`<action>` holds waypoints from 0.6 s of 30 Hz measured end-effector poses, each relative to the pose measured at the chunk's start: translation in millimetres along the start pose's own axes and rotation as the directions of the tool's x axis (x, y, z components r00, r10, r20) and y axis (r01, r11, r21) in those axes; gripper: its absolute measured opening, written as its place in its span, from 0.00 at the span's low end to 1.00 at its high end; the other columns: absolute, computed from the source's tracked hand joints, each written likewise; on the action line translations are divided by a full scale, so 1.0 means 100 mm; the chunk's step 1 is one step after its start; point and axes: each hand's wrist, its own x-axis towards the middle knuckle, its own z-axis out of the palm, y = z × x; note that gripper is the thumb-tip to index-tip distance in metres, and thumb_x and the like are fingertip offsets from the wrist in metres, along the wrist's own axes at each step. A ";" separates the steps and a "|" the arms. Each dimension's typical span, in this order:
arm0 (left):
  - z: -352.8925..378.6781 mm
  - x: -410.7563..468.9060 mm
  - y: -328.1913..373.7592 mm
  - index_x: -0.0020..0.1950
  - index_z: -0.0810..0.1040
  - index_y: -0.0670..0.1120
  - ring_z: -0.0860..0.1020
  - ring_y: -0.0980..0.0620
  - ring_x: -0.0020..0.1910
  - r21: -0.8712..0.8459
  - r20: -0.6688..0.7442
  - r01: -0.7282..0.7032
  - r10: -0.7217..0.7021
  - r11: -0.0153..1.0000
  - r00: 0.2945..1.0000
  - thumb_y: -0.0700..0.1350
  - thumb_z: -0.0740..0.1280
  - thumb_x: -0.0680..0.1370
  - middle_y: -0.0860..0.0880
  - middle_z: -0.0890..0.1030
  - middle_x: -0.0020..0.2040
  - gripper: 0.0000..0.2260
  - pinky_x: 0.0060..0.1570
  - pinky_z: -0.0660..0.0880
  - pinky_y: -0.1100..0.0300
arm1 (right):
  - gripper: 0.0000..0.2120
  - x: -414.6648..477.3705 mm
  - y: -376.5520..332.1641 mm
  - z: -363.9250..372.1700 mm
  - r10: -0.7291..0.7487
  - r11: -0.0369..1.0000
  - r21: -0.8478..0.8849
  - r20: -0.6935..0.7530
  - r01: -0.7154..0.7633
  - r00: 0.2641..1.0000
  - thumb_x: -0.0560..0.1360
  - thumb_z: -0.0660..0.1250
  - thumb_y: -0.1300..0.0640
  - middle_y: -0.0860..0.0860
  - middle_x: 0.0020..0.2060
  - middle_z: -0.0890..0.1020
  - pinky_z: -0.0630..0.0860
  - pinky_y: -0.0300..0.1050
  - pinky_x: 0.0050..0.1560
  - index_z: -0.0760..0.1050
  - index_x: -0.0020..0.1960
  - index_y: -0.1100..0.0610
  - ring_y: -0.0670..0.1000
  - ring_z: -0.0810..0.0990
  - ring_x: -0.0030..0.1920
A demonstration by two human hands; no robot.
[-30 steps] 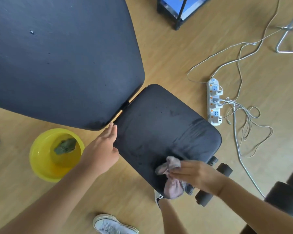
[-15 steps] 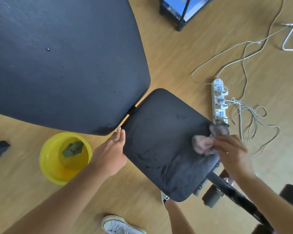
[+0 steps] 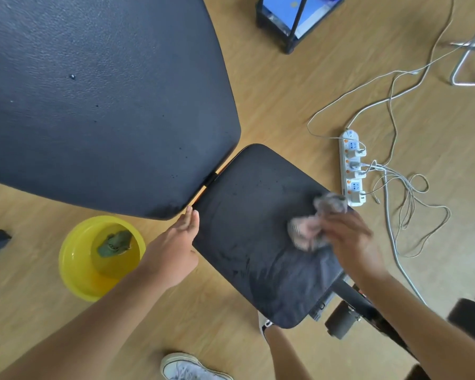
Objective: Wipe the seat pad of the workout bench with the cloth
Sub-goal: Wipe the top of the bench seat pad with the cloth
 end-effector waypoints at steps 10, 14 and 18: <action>-0.04 0.00 -0.06 0.84 0.47 0.51 0.68 0.50 0.76 -0.038 -0.011 -0.021 0.021 0.999 1.000 0.35 0.58 0.78 0.56 0.47 0.84 0.37 0.44 0.73 0.64 | 0.12 -0.37 -0.73 0.58 -0.531 0.847 0.233 0.356 0.477 0.769 0.83 0.63 0.54 0.45 0.48 0.88 0.79 0.42 0.61 0.85 0.59 0.48 0.47 0.85 0.54; -0.01 -0.01 -0.01 0.84 0.48 0.50 0.66 0.48 0.78 -0.044 -0.023 -0.009 0.008 0.999 1.000 0.35 0.58 0.78 0.54 0.47 0.84 0.36 0.56 0.75 0.59 | 0.12 0.33 -0.32 0.22 -0.029 0.999 -0.022 -0.098 0.027 0.995 0.75 0.68 0.70 0.55 0.50 0.88 0.76 0.39 0.54 0.87 0.52 0.60 0.58 0.82 0.48; -0.04 0.01 -0.02 0.84 0.49 0.49 0.69 0.47 0.76 -0.041 -0.006 -0.012 0.012 0.999 1.000 0.35 0.59 0.78 0.54 0.48 0.84 0.36 0.48 0.74 0.62 | 0.12 0.45 -0.99 0.84 0.354 0.917 0.295 -0.286 -0.270 0.890 0.76 0.69 0.69 0.54 0.49 0.85 0.74 0.35 0.56 0.87 0.55 0.60 0.58 0.79 0.53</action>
